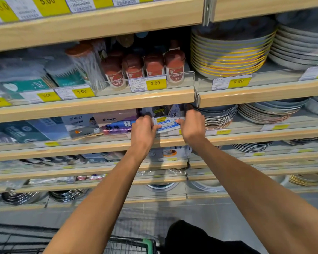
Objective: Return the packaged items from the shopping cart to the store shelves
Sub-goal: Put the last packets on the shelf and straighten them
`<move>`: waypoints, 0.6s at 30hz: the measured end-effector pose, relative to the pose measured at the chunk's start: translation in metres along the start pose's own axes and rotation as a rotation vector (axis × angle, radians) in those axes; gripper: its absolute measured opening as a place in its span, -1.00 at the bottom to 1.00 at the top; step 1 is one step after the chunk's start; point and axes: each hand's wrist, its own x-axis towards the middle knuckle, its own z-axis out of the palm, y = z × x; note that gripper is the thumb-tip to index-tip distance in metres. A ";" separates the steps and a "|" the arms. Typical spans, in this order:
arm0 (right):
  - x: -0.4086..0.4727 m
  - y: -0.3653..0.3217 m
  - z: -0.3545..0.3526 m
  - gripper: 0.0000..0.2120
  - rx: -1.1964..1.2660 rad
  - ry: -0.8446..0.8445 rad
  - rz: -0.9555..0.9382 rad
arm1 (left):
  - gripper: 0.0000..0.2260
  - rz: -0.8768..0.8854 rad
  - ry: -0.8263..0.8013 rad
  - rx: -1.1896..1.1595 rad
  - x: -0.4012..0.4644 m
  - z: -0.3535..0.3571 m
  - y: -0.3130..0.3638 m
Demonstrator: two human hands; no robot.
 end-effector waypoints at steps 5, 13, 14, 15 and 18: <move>-0.005 0.004 0.011 -0.69 0.065 0.011 0.073 | -0.75 -0.018 0.014 -0.032 -0.009 -0.001 0.002; -0.026 0.014 0.034 -0.83 0.203 0.188 -0.039 | -0.83 -0.084 0.011 -0.142 -0.022 0.007 -0.012; -0.025 0.012 0.036 -0.91 0.181 0.185 -0.044 | -0.83 -0.093 0.017 -0.125 -0.020 0.007 -0.011; -0.023 0.011 0.038 -0.92 0.169 0.166 -0.043 | -0.84 -0.101 0.020 -0.115 -0.016 0.007 -0.010; -0.018 0.013 0.042 -0.85 0.138 0.083 -0.078 | -0.89 -0.117 0.019 -0.122 -0.007 0.006 -0.003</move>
